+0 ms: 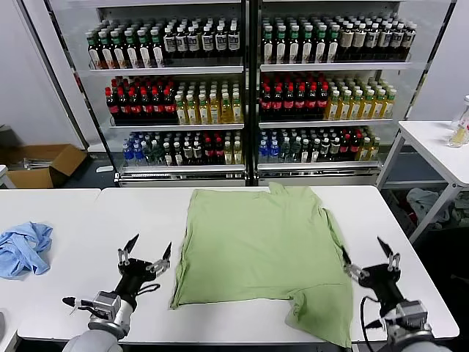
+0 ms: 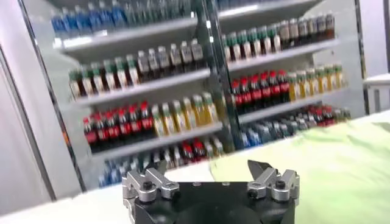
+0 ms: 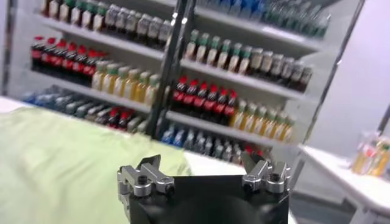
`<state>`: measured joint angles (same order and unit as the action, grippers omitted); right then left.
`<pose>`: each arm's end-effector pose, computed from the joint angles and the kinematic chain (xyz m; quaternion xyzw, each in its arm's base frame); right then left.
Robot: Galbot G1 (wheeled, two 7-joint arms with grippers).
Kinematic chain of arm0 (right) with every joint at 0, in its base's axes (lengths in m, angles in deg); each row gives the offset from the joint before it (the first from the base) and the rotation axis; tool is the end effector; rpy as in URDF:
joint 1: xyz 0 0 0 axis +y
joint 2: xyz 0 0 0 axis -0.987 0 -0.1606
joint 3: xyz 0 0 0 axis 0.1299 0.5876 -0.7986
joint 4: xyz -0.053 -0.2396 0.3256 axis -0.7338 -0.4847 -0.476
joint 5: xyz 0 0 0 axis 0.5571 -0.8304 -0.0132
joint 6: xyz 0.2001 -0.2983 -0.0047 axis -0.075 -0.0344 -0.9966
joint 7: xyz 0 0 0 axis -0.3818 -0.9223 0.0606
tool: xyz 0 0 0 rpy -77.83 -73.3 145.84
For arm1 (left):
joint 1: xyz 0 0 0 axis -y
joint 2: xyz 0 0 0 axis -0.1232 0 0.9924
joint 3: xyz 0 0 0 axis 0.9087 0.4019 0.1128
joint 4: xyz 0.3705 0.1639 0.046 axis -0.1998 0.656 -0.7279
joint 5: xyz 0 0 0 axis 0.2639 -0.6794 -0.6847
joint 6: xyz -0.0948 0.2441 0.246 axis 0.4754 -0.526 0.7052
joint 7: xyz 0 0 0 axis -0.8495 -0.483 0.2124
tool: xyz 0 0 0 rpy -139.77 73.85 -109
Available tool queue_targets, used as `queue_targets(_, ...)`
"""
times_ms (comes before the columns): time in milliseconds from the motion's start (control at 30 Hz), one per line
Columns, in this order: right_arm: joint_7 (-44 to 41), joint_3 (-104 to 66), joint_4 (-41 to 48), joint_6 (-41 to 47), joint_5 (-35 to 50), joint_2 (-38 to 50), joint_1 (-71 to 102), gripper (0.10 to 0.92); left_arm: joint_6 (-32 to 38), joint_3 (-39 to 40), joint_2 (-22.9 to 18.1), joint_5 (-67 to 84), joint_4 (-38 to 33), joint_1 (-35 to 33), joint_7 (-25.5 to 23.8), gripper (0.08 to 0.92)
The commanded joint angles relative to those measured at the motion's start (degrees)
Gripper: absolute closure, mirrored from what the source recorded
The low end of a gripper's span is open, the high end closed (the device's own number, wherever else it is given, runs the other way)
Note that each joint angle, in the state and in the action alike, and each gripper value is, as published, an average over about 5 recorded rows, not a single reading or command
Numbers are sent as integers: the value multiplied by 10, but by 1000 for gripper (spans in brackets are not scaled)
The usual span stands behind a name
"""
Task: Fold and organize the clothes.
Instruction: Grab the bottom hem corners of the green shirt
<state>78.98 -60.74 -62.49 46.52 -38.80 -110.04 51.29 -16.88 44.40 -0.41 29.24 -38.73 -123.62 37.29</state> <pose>0.1185 -0.1332 -0.2842 0.0513 -0.9806 0.1346 0.1330 0.1829 0.0844 -0.3128 -0.0764 -0.9847 -0.0932 0.1257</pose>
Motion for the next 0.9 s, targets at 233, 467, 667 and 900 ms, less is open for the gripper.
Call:
queue_targets(233,7,1,-19,12,30,-5,111,203,-138,37,6,82,-32,-58,21,177)
queue_targets(467,15,6,13,7,31,-19,96,203,-139,52,6,103,8,-42,23,177)
queue_targets(667,15,12,31,6,37,-24,86,203,-139,58,2,110,7,-43,27,177)
queue_targets(900,9,26,47,7,48,-30,69,203,-138,58,-4,106,19,-35,40,177)
